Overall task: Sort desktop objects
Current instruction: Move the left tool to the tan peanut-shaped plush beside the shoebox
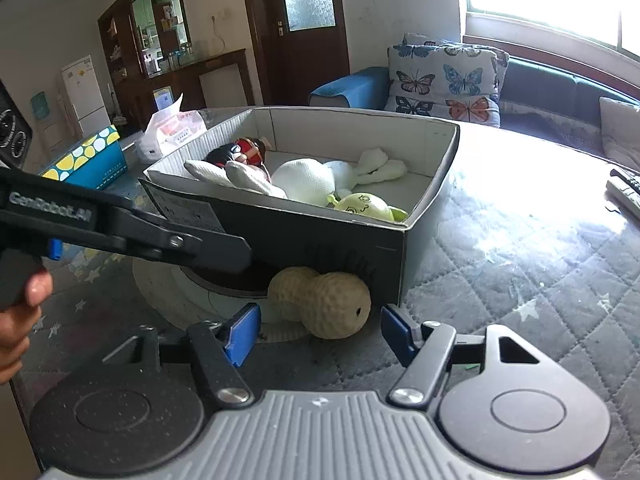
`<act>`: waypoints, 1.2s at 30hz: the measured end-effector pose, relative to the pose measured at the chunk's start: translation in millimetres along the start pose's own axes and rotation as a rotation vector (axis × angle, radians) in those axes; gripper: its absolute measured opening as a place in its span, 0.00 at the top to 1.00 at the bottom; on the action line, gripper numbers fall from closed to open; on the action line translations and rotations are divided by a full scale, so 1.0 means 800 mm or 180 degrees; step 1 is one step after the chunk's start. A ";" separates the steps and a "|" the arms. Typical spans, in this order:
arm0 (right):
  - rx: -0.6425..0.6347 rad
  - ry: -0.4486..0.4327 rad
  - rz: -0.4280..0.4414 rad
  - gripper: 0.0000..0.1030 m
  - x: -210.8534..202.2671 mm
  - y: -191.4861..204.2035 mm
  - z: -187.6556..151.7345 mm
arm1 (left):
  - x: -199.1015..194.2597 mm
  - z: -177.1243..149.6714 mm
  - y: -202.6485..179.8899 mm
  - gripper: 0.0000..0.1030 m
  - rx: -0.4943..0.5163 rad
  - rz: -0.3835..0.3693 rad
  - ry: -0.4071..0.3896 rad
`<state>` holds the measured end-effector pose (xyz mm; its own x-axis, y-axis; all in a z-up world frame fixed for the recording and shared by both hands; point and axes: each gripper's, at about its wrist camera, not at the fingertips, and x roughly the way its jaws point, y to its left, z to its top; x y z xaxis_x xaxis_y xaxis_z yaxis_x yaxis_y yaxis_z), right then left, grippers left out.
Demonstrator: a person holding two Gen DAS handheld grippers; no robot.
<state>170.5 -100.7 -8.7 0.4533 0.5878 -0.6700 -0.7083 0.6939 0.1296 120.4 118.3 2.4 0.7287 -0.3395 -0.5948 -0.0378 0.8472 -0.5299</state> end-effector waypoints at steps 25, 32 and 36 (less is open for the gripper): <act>0.0075 0.0031 0.0041 0.58 0.014 -0.004 0.001 | 0.031 -0.006 0.016 0.72 -0.0165 -0.0102 0.0172; 0.0089 0.0020 0.0031 0.60 0.009 -0.004 0.000 | 0.027 -0.007 0.013 0.75 -0.0143 -0.0119 0.0148; 0.0080 0.0019 0.0046 0.62 0.004 -0.001 -0.002 | 0.023 -0.007 0.012 0.77 -0.0151 -0.0131 0.0125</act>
<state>171.4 -100.0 -12.2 0.4398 0.5954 -0.6724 -0.7008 0.6957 0.1577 129.6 117.7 -16.7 0.7029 -0.3902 -0.5947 -0.0413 0.8122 -0.5818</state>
